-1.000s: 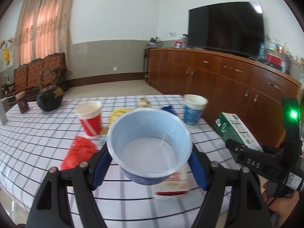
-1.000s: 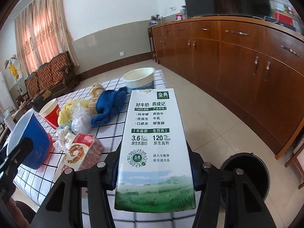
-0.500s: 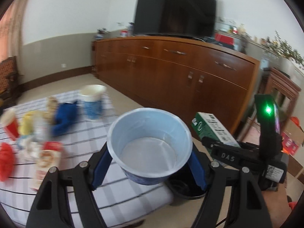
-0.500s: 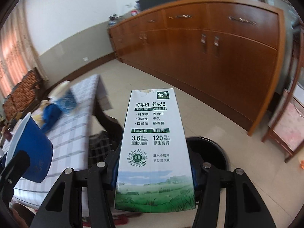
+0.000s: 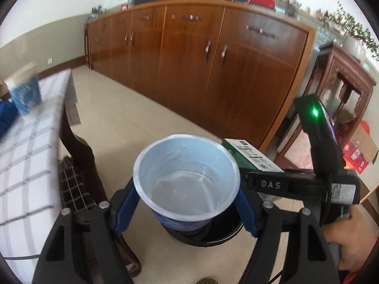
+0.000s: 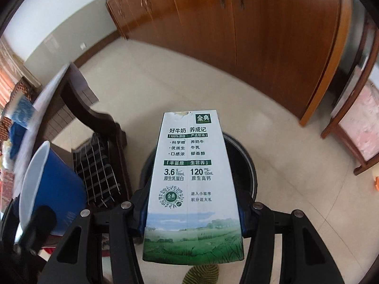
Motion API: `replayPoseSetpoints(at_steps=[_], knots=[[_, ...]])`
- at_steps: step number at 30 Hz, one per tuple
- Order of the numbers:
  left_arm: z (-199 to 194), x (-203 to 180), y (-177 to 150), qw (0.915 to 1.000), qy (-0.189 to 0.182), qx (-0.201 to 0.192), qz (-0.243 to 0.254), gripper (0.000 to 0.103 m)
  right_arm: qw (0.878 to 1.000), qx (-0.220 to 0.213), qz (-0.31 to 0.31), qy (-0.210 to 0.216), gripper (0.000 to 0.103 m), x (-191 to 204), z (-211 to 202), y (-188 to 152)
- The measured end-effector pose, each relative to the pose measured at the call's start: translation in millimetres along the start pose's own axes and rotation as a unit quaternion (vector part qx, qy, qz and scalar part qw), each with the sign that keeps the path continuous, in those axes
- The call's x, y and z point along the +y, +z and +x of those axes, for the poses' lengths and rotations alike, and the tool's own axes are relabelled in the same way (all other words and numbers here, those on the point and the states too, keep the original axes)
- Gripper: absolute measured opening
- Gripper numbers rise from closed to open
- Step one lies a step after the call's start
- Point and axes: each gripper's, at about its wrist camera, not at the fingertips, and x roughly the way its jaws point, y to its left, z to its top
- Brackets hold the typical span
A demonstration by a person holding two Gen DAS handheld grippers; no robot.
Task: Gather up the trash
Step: 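Carry the bowl and carton with both grippers over the black trash bin, then open both grippers to drop the bowl and carton into the bin, then move both grippers back to the table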
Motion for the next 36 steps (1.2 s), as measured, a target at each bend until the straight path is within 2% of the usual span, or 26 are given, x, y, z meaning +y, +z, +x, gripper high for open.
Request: replayPoseSetpoints(at_steps=[6, 11, 12, 14, 17, 22, 26, 33, 36], knots=[[40, -3, -9, 0.9989, 0.015, 0.044, -0.006, 0.076, 0.998, 0.064, -0.013, -0.010, 0.057, -5, 62, 8], [64, -1, -16, 0.9970, 0.026, 0.073, -0.007, 0.076, 0.997, 0.075, -0.003, -0.030, 0.059, -17, 85, 13], [68, -1, -15, 0.9967, 0.026, 0.076, -0.009, 0.076, 0.996, 0.075, 0.002, -0.038, 0.061, -22, 87, 16], [76, -3, -15, 0.9962, 0.025, 0.083, -0.009, 0.077, 0.996, 0.070, 0.016, -0.044, 0.073, -30, 88, 18], [87, -10, -15, 0.9952, 0.025, 0.094, -0.001, 0.077, 0.996, 0.068, 0.038, -0.041, 0.073, -42, 86, 23], [110, -23, -18, 0.9916, 0.032, 0.125, 0.011, 0.079, 0.994, 0.037, 0.069, -0.082, 0.073, -53, 64, 32], [125, -26, -15, 0.9855, 0.058, 0.159, 0.014, 0.082, 0.991, 0.022, 0.086, -0.099, 0.073, -58, 49, 34], [106, -27, -3, 0.9908, 0.048, 0.126, 0.013, 0.083, 0.988, -0.004, 0.119, -0.099, 0.073, -64, 23, 35], [100, -28, 3, 0.9912, 0.041, 0.125, 0.018, 0.083, 0.987, -0.016, 0.127, -0.095, 0.073, -61, 12, 34]])
